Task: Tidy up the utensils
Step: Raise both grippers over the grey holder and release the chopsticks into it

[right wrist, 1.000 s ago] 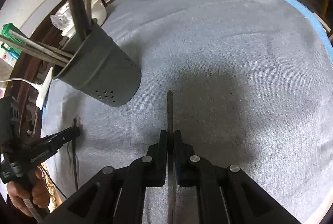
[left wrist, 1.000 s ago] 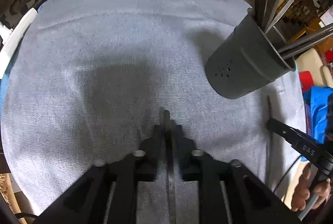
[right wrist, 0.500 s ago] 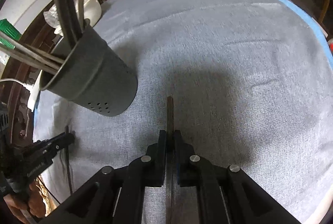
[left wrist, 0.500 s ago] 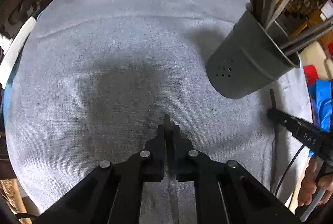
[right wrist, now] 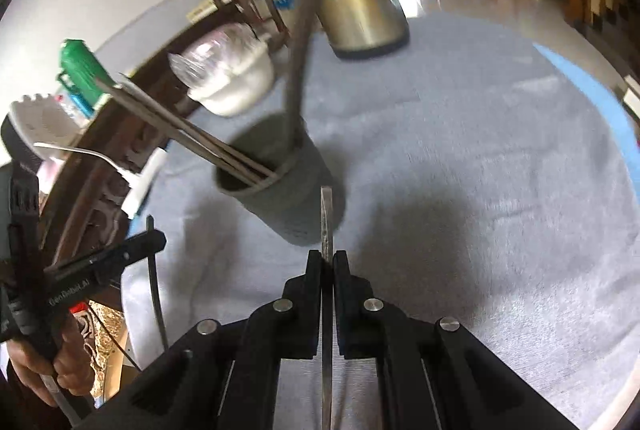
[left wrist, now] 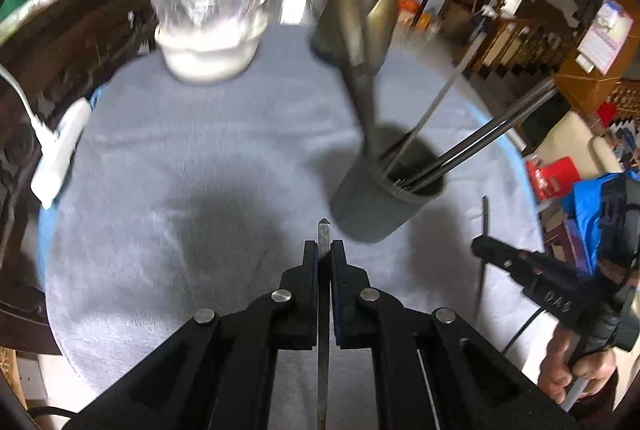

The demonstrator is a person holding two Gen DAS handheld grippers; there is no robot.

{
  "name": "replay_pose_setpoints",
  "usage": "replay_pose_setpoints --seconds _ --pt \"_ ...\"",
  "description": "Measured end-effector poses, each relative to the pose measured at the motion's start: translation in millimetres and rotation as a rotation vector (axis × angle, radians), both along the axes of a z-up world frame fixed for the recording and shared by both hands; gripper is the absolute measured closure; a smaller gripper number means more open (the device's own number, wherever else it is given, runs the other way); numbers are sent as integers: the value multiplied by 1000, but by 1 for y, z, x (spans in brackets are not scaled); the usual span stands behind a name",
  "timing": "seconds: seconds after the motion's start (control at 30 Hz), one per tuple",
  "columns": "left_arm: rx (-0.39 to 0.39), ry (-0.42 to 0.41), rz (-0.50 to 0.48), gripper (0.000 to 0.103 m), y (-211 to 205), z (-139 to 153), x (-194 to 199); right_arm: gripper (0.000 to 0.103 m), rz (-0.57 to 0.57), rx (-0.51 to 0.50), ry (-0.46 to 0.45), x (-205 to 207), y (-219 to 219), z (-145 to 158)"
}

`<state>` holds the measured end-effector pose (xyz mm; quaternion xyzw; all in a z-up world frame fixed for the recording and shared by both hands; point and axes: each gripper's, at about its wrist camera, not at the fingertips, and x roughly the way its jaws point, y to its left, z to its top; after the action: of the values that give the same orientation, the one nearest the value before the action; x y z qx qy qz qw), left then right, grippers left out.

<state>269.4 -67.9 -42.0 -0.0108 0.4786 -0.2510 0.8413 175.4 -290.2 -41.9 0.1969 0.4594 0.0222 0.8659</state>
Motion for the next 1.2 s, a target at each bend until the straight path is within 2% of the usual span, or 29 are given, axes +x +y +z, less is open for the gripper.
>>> replay_pose_setpoints --seconds 0.1,0.33,0.73,1.2 --pt "-32 -51 -8 97 1 28 -11 97 4 2 -50 -8 2 18" --pt "-106 -161 -22 97 0 72 -25 97 11 -3 -179 -20 7 56" --pt "-205 -280 30 97 6 112 -32 97 -30 -26 -363 -29 10 106" --pt "-251 -372 65 97 4 150 -33 97 -67 -94 -508 -29 14 150"
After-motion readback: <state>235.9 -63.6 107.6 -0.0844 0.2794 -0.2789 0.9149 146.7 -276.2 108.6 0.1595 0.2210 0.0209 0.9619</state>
